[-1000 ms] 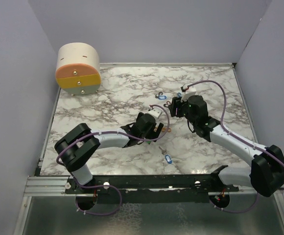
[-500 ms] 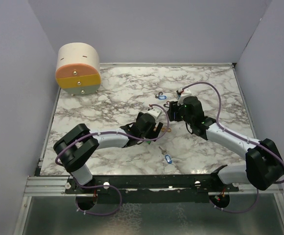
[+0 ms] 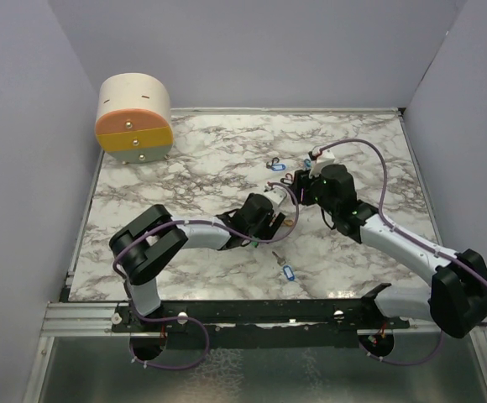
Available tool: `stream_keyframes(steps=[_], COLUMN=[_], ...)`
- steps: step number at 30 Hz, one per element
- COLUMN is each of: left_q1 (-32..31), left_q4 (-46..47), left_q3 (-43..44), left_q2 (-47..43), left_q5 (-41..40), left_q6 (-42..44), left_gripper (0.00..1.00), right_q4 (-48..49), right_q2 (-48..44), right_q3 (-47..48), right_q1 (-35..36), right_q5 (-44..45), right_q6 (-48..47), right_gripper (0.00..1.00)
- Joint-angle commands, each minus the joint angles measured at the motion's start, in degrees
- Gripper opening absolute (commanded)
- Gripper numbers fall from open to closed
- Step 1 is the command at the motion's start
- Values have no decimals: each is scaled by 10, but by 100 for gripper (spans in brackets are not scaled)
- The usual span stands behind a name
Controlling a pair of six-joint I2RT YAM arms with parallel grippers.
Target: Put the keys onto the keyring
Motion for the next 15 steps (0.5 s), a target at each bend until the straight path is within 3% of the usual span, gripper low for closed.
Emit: stream_keyframes(steps=[1,6,15], left_q1=[-4,-3,28], left_q4=[23,25,31], left_q3=[20,33,35], left_q2=[19,42,66], left_q5=[28,30,89], left_q6=[22,29,26], left_gripper=[74,72,57], right_q4=[-5,-5,-3], right_q2=[-28,-44,-59], right_q3=[-5,-9,-14], right_q1=[-1,-1,-1], right_q5=[4,6,8], right_q6=[7,6,5], right_gripper=[53,53,53])
